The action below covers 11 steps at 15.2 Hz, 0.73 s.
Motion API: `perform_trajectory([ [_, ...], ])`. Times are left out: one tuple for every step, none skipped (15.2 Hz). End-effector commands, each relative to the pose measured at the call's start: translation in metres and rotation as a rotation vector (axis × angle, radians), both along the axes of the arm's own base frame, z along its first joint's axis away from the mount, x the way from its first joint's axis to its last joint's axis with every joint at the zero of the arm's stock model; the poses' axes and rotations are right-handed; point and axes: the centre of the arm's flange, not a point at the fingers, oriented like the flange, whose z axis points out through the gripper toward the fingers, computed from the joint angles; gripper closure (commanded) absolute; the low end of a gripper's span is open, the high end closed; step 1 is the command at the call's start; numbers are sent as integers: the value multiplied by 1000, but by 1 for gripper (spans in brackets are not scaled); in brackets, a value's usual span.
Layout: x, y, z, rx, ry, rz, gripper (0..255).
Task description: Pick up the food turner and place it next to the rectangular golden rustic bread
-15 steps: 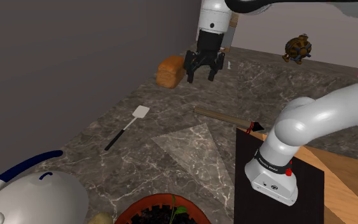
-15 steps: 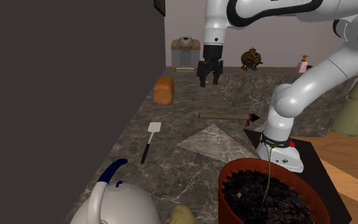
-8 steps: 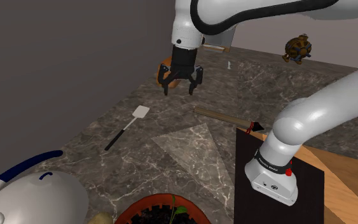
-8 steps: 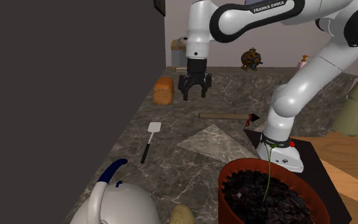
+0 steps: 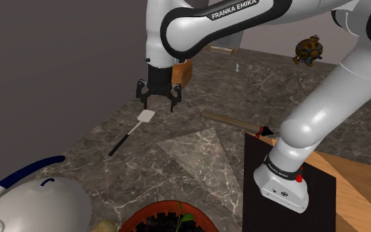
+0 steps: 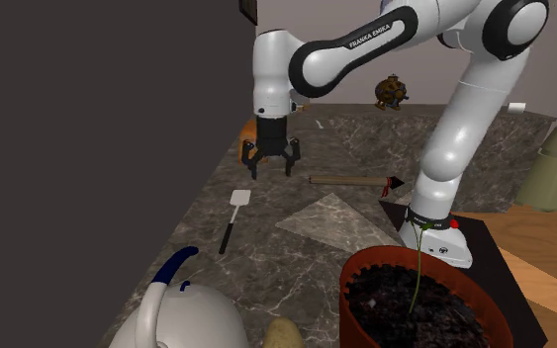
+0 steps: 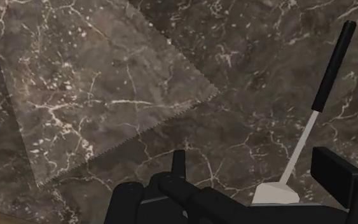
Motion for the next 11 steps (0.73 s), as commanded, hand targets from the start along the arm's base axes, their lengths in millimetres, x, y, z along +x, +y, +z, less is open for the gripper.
perform_trajectory([
  [18,10,-15,0,6,-73,0],
  [27,16,-22,0,9,-105,0],
  [37,21,-30,-1,13,-138,0],
  [47,26,-37,-1,16,-170,0],
  [57,31,-44,-2,19,-202,0],
  [67,35,-52,-3,22,-235,0],
  [78,39,-59,-3,26,-267,0],
  [88,43,-67,-4,29,-300,0],
  [99,46,-74,-4,32,-332,0],
  [102,48,-77,-4,33,-343,0],
  [102,48,-82,-4,33,-343,0],
])
